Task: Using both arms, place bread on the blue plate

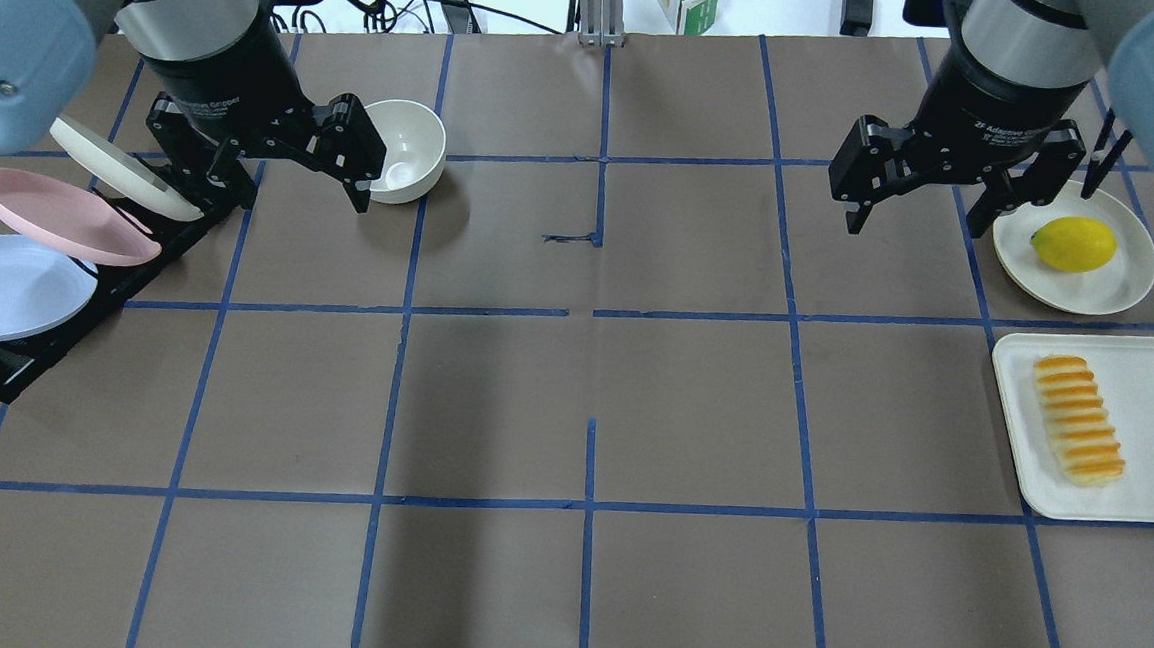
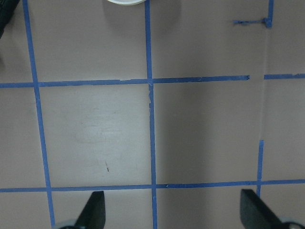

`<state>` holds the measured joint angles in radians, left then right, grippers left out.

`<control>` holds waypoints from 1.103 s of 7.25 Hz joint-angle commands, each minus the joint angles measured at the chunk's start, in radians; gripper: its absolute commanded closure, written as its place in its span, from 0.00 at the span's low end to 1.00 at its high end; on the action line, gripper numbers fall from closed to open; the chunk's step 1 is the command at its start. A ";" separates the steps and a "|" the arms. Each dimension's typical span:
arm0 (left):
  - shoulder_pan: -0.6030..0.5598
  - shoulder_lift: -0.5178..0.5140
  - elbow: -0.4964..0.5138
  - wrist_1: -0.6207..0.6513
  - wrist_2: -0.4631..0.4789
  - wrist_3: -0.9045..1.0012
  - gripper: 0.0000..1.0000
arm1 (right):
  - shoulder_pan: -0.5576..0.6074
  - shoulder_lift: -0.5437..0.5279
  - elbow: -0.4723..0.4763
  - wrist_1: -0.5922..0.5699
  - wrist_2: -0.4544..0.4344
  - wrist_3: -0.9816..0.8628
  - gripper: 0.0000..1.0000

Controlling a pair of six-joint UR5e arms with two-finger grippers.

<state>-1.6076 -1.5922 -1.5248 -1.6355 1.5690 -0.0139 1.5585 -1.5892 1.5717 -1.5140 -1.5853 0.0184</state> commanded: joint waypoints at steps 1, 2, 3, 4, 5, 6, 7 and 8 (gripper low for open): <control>0.000 0.001 -0.001 0.000 0.000 0.003 0.00 | 0.000 0.000 -0.001 0.000 -0.002 0.000 0.00; 0.000 0.001 -0.002 0.000 0.000 0.003 0.00 | 0.000 0.001 0.001 0.000 -0.002 0.000 0.00; 0.000 0.001 -0.002 0.000 0.000 0.003 0.00 | 0.000 0.001 0.001 0.000 -0.001 0.000 0.00; 0.000 0.001 -0.002 0.000 0.000 0.003 0.00 | 0.000 0.001 0.001 0.000 -0.004 0.000 0.00; 0.000 0.001 -0.002 0.000 0.000 0.003 0.00 | 0.000 0.000 0.001 0.000 -0.004 0.000 0.00; 0.002 0.003 -0.002 0.000 0.000 0.003 0.00 | -0.002 0.000 0.001 0.000 -0.005 0.000 0.00; 0.003 0.006 -0.002 0.000 0.000 0.005 0.00 | -0.002 0.009 0.001 0.000 -0.001 -0.003 0.00; 0.017 0.011 0.000 0.002 0.002 0.012 0.00 | -0.003 0.009 0.001 0.003 -0.004 -0.011 0.00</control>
<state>-1.6019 -1.5863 -1.5261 -1.6349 1.5696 -0.0079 1.5568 -1.5830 1.5723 -1.5134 -1.5882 0.0146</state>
